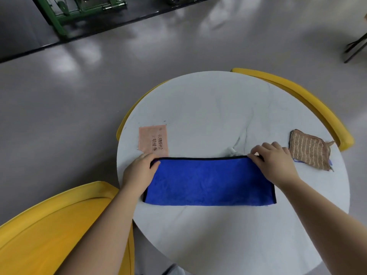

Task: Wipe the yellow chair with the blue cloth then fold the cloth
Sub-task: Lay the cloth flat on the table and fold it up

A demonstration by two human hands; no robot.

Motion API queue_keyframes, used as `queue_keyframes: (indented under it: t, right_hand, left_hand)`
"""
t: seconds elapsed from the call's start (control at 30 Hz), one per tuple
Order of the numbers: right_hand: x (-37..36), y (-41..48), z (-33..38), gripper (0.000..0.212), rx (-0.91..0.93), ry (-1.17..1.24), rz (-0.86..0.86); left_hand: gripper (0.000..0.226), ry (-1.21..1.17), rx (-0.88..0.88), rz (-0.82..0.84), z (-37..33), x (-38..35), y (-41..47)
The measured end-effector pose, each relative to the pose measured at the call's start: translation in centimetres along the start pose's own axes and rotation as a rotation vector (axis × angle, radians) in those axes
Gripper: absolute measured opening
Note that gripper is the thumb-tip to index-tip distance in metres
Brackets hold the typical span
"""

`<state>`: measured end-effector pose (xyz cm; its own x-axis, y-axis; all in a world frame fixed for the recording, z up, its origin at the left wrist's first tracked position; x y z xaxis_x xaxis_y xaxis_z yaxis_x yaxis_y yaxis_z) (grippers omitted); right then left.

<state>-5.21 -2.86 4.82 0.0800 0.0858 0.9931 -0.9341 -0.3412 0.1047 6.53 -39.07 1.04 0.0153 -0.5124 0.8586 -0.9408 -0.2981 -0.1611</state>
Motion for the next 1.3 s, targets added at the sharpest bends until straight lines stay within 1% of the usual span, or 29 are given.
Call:
queue_keyframes:
  t: [0.03,0.1,0.17,0.23,0.27,0.33,0.4,0.47,0.5,0.6,0.7,0.77,0.87,0.9,0.93,1.03,1.1,1.17,1.2,1.27,1.3]
  right_hand:
    - [-0.4,0.0,-0.3,0.020,-0.037,-0.005,0.027]
    - [-1.3,-0.4,-0.9,0.036,-0.144,0.006,0.125]
    - [-1.9,-1.4,-2.0,0.055,-0.296,0.039,0.232]
    - [-2.0,-2.7,-3.3,0.065,-0.478,0.118,0.305]
    - [-2.0,-3.5,-3.9,0.065,-0.570,0.186,0.327]
    - [-2.4,-5.2,-4.6,0.057,-0.696,0.305,0.382]
    - [-3.0,-6.3,-4.4,0.044,-0.718,0.347,0.436]
    - [-3.3,-6.6,-3.8,0.031,-0.704,0.385,0.427]
    - [-3.5,-6.6,-3.5,0.028,-0.704,0.413,0.408]
    - [-3.3,-6.3,-3.1,0.027,-0.710,0.481,0.328]
    - [-2.4,-6.1,-2.4,0.014,-0.663,0.562,0.241]
    - [-1.4,-6.2,-1.8,0.010,-0.632,0.581,0.204]
    - [1.2,-5.9,-1.4,0.008,-0.573,0.489,0.126]
    - [2.4,-5.6,-1.2,0.009,-0.548,0.461,0.091]
    - [3.7,-5.2,-0.9,0.011,-0.525,0.437,0.050]
    - [8.0,-3.6,1.2,0.017,-0.428,0.346,-0.092]
    - [9.8,-3.0,4.5,0.016,-0.312,0.328,-0.157]
    - [9.0,-3.2,9.2,0.013,-0.168,0.338,-0.091]
    - [7.8,-3.7,11.9,0.014,-0.078,0.348,-0.020]
    - [4.5,-5.7,17.6,0.024,0.104,0.417,0.150]
    - [3.1,-7.0,20.0,0.031,0.189,0.457,0.218]
  left_hand:
    - [0.034,0.046,0.008,0.017,0.1,-0.4,0.4]
    - [0.041,0.116,0.032,0.059,0.4,-1.3,0.8]
    - [0.044,0.109,0.059,0.083,0.8,-1.8,1.1]
    - [0.046,0.111,0.064,0.113,1.1,-2.0,1.3]
    - [0.046,0.125,0.060,0.132,1.2,-2.0,1.3]
    - [0.044,0.137,0.062,0.168,1.4,-2.1,1.2]
    - [0.043,0.122,0.077,0.189,1.7,-2.3,1.1]
    - [0.044,0.085,0.076,0.188,1.6,-2.4,1.1]
    - [0.042,0.060,0.070,0.188,1.3,-2.4,1.1]
    - [0.028,-0.072,0.071,0.197,0.5,-2.4,0.8]
    - [0.028,-0.193,0.080,0.231,0.6,-2.8,0.3]
    - [0.028,-0.290,0.114,0.272,0.7,-3.0,-0.1]
    - [0.025,-0.538,0.157,0.385,-0.2,-3.2,-0.9]
    - [0.021,-0.586,0.170,0.425,-0.5,-3.2,-1.3]
    - [0.018,-0.610,0.179,0.461,-1.0,-3.2,-1.7]
    - [0.022,-0.551,0.189,0.562,-1.4,-4.9,-2.5]
    - [0.028,-0.547,0.193,0.570,-1.6,-6.0,-3.1]
    - [0.047,-0.562,0.194,0.505,-1.5,-6.7,-3.4]
    - [0.047,-0.571,0.194,0.445,-1.3,-6.8,-3.4]
    - [0.028,-0.600,0.229,0.308,-0.6,-6.5,-3.1]
    - [0.027,-0.613,0.268,0.241,0.1,-6.1,-2.9]
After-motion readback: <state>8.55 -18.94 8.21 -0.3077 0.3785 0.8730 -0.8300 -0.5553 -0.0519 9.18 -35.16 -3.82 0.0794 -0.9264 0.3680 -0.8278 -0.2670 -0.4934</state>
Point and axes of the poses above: each hand's wrist, its own y-axis towards the middle knuckle, its own x-axis out of the back of the hand, z = x × y, the point moved 7 cm from there along y, towards the middle knuckle, and after that the axes turned 5 degrees about -y, right-handed, at the moved point
